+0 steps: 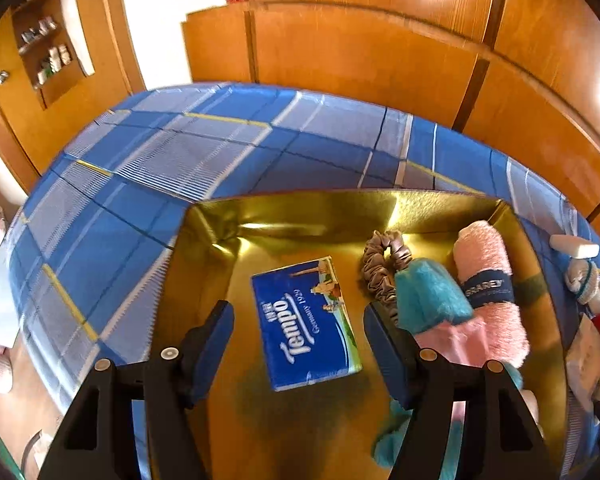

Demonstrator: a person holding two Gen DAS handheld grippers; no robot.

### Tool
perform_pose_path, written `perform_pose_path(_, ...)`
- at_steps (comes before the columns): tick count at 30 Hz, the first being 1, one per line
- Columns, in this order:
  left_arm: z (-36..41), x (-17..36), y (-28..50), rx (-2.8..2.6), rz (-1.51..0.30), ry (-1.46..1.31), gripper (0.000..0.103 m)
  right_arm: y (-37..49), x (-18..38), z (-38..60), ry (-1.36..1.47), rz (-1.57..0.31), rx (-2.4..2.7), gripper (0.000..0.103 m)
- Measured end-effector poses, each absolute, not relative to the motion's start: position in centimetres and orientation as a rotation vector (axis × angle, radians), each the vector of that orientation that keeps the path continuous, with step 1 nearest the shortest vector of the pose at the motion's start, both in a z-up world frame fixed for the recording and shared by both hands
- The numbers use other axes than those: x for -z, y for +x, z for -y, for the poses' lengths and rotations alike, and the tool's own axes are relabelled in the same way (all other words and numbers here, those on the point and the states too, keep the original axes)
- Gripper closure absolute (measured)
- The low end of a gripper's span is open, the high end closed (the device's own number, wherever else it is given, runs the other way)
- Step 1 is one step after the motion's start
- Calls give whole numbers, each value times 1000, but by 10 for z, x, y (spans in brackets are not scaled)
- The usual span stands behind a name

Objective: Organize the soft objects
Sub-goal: 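Carry the tissue pack into the gold tray and open the left gripper, then carry the gauze roll into the gold tray and open the right gripper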

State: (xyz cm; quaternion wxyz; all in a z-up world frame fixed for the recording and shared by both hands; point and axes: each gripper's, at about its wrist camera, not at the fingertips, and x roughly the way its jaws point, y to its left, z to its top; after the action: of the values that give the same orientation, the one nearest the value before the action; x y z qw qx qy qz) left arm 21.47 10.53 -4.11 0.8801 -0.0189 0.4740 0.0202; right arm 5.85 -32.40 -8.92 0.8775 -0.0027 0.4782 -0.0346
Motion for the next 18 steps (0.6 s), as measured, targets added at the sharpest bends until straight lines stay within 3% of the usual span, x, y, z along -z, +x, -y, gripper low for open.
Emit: perform_pose_path(18,-80,0,96,-17,-830,-54,35,57,89,320,-43,-992,82,62)
